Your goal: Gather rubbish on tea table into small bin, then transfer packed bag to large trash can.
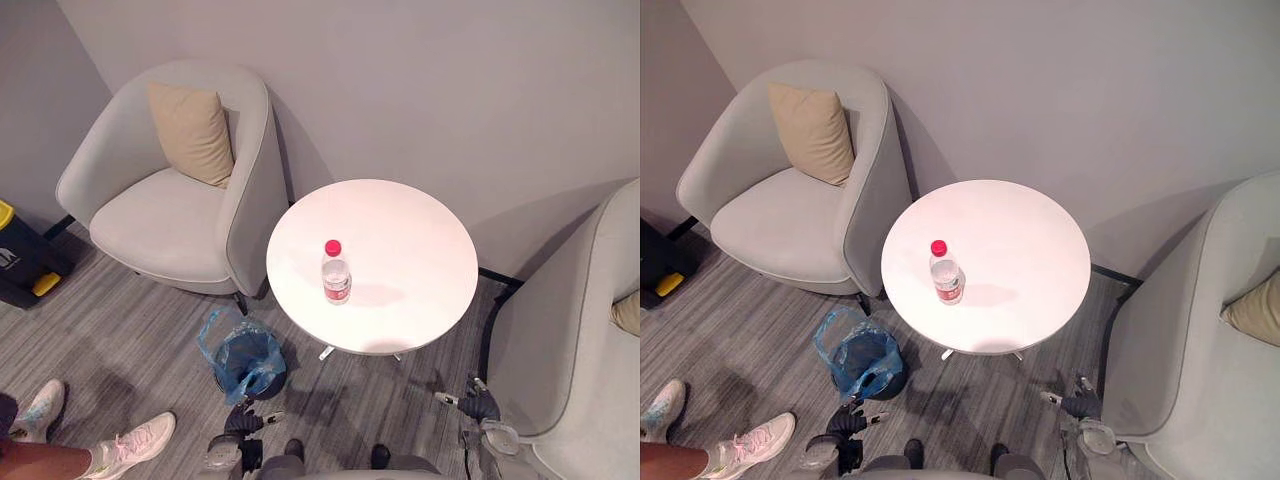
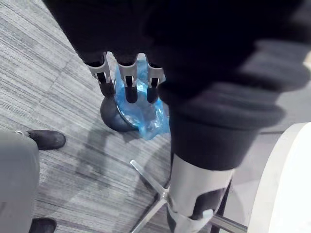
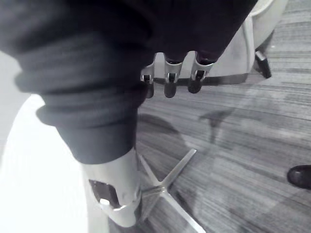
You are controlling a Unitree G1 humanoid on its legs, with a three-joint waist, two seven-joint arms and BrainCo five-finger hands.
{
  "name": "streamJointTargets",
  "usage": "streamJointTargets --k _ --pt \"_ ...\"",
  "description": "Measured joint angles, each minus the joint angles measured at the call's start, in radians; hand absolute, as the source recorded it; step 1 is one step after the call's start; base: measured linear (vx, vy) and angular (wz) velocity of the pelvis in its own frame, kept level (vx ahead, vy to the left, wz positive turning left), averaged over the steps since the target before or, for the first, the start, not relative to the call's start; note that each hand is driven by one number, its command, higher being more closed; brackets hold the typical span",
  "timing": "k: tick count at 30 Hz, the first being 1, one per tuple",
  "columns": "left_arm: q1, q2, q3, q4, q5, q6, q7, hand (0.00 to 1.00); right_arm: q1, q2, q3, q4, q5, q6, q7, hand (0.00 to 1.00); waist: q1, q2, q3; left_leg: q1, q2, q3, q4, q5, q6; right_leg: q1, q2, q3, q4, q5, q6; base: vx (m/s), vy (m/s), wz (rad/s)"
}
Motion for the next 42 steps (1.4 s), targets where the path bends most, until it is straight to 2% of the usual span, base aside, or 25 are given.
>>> streamJointTargets --k 6,14,18,31,35,42 --pt "0.006 0.005 0.000 -0.014 0.007 0.000 0.000 0.00 0.018 -0.001 0.003 -0.207 -0.031 -0.026 0.002 0.00 0.000 -0.011 -0.012 0.003 -0.008 -0.003 -0.037 0.028 0.005 0.007 -0.012 -0.003 -0.043 0.030 0.006 -0.05 0.029 0.03" --pt "0.041 0.007 0.000 -0.048 0.008 -0.001 0.000 0.00 0.037 -0.003 0.043 -0.370 -0.044 -0.055 0.018 0.00 0.002 -0.019 -0.037 0.016 -0.010 -0.026 -0.070 0.043 0.005 0.026 -0.013 -0.026 -0.067 0.034 0.006 -0.01 -0.003 0.08" --pt "0.062 0.007 0.000 -0.048 0.010 -0.002 0.000 0.00 0.006 -0.026 0.123 -0.426 -0.066 -0.078 0.021 0.00 0.002 -0.015 -0.042 0.013 -0.010 -0.036 -0.071 0.043 0.004 0.031 -0.013 -0.037 -0.078 0.036 0.007 0.00 -0.003 0.03" --pt "0.097 0.007 -0.001 -0.061 0.010 -0.013 -0.010 0.00 -0.153 -0.058 0.236 -0.405 -0.109 -0.081 0.014 0.00 0.007 -0.011 -0.040 -0.037 -0.034 -0.106 -0.095 0.071 0.013 0.014 -0.027 -0.110 -0.092 0.032 0.012 0.00 0.001 0.18" --pt "0.097 0.007 -0.004 -0.060 0.009 -0.015 -0.010 0.00 -0.210 -0.061 0.238 -0.343 -0.109 -0.080 -0.005 0.00 0.019 0.005 -0.027 -0.055 -0.041 -0.121 -0.097 0.080 0.014 0.006 -0.033 -0.128 -0.091 0.033 0.013 -0.04 0.006 0.14" --pt "0.075 0.003 -0.004 -0.070 -0.002 -0.032 -0.007 0.00 -0.362 -0.063 0.267 -0.247 -0.104 -0.076 -0.030 0.00 0.034 0.039 0.057 -0.125 -0.042 -0.156 -0.099 0.111 0.010 -0.056 -0.036 -0.164 -0.068 0.034 0.014 -0.06 -0.005 0.17"
